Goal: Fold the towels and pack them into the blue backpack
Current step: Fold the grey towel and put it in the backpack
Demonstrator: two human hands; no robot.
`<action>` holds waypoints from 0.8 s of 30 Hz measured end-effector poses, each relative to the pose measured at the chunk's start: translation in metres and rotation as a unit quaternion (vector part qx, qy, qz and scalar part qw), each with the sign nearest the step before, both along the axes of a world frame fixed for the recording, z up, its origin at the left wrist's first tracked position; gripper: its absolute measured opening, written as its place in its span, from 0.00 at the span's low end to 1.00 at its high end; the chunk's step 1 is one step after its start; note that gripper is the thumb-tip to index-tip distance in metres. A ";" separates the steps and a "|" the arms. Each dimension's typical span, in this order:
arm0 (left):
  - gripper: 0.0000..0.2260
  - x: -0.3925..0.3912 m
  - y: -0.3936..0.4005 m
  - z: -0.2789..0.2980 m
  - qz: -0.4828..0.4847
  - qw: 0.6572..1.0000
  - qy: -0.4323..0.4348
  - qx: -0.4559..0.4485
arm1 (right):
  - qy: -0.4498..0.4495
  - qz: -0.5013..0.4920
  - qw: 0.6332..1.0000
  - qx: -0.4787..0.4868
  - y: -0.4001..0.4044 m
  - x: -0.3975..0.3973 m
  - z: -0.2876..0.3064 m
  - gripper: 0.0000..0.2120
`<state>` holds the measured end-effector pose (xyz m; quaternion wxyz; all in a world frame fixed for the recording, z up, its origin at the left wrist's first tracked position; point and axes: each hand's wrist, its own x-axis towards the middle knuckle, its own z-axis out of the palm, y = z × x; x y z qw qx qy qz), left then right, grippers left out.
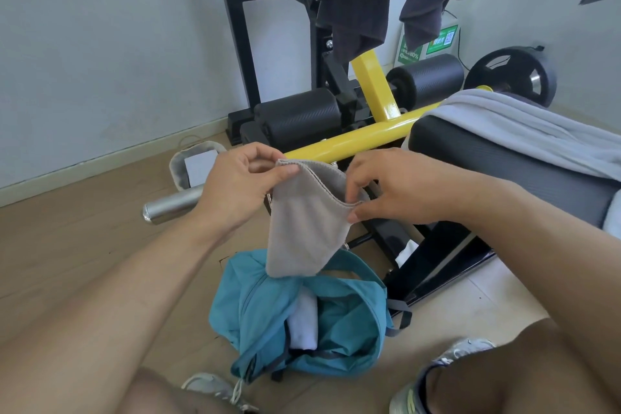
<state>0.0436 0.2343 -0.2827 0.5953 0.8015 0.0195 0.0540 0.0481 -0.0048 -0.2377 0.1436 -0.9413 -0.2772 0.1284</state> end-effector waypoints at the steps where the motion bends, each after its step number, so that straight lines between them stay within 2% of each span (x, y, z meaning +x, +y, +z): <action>1: 0.06 0.000 0.001 0.000 0.002 1.000 -0.003 0.007 | 0.007 0.010 1.000 0.008 0.002 -0.001 -0.002 0.08; 3: 0.06 0.002 0.005 -0.001 0.009 1.000 -0.007 0.011 | 0.011 0.007 0.999 0.036 0.004 -0.002 -0.002 0.10; 5: 0.06 0.004 0.010 -0.002 0.017 1.000 -0.007 0.006 | -0.012 -0.031 0.995 0.097 0.003 -0.002 0.000 0.16; 7: 0.06 0.004 0.014 -0.001 0.017 1.000 -0.003 -0.008 | -0.033 -0.076 0.985 0.149 0.001 0.001 0.001 0.17; 10: 0.05 0.001 0.014 0.001 -0.015 1.000 -0.003 -0.004 | -0.018 -0.094 0.988 0.122 0.000 0.005 0.000 0.11; 13: 0.05 -0.003 0.009 0.003 -0.048 0.999 -0.015 0.006 | 0.033 -0.094 0.992 0.084 -0.003 0.006 -0.004 0.12; 15: 0.05 -0.003 0.007 0.005 -0.051 0.998 -0.025 0.000 | 0.061 -0.073 0.991 0.092 -0.003 0.007 -0.006 0.12; 18: 0.06 -0.003 0.010 0.008 -0.046 0.998 -0.042 0.008 | 0.114 -0.073 0.982 0.133 -0.002 0.006 -0.012 0.07; 24: 0.05 -0.004 0.011 0.008 -0.047 0.998 -0.044 0.025 | 0.127 -0.094 0.978 0.133 -0.003 0.009 -0.017 0.10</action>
